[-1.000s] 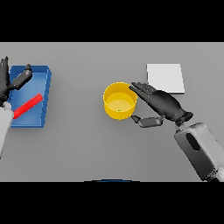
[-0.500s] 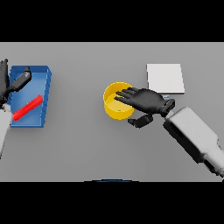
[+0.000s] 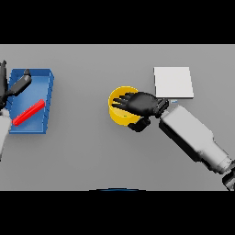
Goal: Pick up the red beaker and tilt it to pour out 1 green nut into yellow bowl. Pick up the yellow bowl and place it on the metallic measuring scale.
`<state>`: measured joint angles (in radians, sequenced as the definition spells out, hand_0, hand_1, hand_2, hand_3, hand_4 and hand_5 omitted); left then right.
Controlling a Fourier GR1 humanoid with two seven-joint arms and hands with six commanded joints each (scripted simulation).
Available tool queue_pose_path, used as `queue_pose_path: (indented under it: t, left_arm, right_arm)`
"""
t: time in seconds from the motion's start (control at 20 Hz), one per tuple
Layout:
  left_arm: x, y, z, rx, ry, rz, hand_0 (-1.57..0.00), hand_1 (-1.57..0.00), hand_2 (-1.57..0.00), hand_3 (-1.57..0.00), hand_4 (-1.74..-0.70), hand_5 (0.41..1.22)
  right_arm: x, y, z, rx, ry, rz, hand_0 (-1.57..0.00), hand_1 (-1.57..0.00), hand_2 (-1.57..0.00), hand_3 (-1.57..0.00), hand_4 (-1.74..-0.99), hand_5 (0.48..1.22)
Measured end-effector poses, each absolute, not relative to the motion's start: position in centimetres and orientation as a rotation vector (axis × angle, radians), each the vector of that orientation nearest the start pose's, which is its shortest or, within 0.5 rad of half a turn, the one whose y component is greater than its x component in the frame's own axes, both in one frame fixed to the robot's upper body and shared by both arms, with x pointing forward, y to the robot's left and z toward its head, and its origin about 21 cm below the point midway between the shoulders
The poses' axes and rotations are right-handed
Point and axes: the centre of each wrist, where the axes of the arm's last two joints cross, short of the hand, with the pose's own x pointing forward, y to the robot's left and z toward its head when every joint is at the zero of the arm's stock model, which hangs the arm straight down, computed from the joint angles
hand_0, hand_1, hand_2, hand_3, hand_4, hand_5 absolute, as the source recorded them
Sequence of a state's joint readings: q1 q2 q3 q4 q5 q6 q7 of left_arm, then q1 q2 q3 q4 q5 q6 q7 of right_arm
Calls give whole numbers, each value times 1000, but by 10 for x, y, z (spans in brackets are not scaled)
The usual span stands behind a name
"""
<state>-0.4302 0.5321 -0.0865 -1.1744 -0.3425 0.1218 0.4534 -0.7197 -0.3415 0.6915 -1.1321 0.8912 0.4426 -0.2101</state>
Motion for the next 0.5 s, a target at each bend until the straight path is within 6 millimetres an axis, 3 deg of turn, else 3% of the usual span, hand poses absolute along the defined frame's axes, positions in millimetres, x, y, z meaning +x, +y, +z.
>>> queue_pose_path:
  t: [0.4,0.45,0.5]
  left_arm:
    - [351,332,73,850,-1109,-435,1,1,1,1,-747,700]
    - [349,335,75,855,-1115,-436,1,1,1,1,-750,701]
    - [350,334,75,851,-1117,-438,1,1,1,1,-752,701]
  right_arm:
    - [366,-119,49,-342,-1120,2143,1,-9,-43,-104,-1293,776]
    - [366,-120,48,-336,-1094,2124,-26,-36,-71,-141,-1302,805]
    - [366,-119,48,-335,-1087,2117,-161,-135,-147,-182,-1321,839]
